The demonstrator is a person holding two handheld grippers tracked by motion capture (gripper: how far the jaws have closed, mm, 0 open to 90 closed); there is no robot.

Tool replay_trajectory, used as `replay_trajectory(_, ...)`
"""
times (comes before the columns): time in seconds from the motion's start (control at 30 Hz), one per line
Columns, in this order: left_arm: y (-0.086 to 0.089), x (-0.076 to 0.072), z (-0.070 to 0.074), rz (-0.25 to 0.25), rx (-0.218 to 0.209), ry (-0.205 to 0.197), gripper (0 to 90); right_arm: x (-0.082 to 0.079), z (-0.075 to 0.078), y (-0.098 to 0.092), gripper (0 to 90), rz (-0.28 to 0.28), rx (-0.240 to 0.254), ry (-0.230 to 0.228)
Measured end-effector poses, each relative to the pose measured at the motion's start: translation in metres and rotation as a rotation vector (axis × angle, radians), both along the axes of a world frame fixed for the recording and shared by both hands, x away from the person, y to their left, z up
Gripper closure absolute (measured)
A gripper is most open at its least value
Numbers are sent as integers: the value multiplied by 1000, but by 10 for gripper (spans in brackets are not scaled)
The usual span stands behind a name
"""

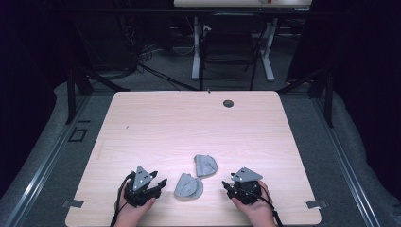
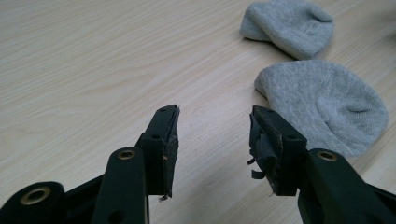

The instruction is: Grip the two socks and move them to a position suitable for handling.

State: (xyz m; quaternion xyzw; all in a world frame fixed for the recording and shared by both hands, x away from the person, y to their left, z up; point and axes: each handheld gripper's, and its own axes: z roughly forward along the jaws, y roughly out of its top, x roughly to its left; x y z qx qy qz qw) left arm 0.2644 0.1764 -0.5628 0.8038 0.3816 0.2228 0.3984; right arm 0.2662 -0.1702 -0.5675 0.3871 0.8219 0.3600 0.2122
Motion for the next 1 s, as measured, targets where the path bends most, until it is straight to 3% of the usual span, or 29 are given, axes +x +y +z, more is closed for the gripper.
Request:
replay_trajectory(0.3, -12, 0, 3, 11, 33, -18, 518, -1, 0, 1, 538, 10, 0, 3)
replay_trajectory(0.4, -15, 3, 6, 9, -8, -2, 525, -1, -1, 2, 521, 0, -4, 5)
replay_trajectory(0.53, -19, 4, 8, -15, -1, 12, 536, -3, 1, 3, 523, 6, -2, 8)
replay_trajectory(0.67, -21, 3, 8, -17, -28, 7, 553, -4, 2, 3, 564, 23, 19, 21)
replay_trajectory(0.73, -21, 1, 6, -21, -36, 10, 578, -4, 1, 3, 573, 22, 16, 21)
replay_trajectory(1.0, -28, -3, -2, -76, -4, 29, 682, -3, 1, 3, 634, 33, 14, 27)
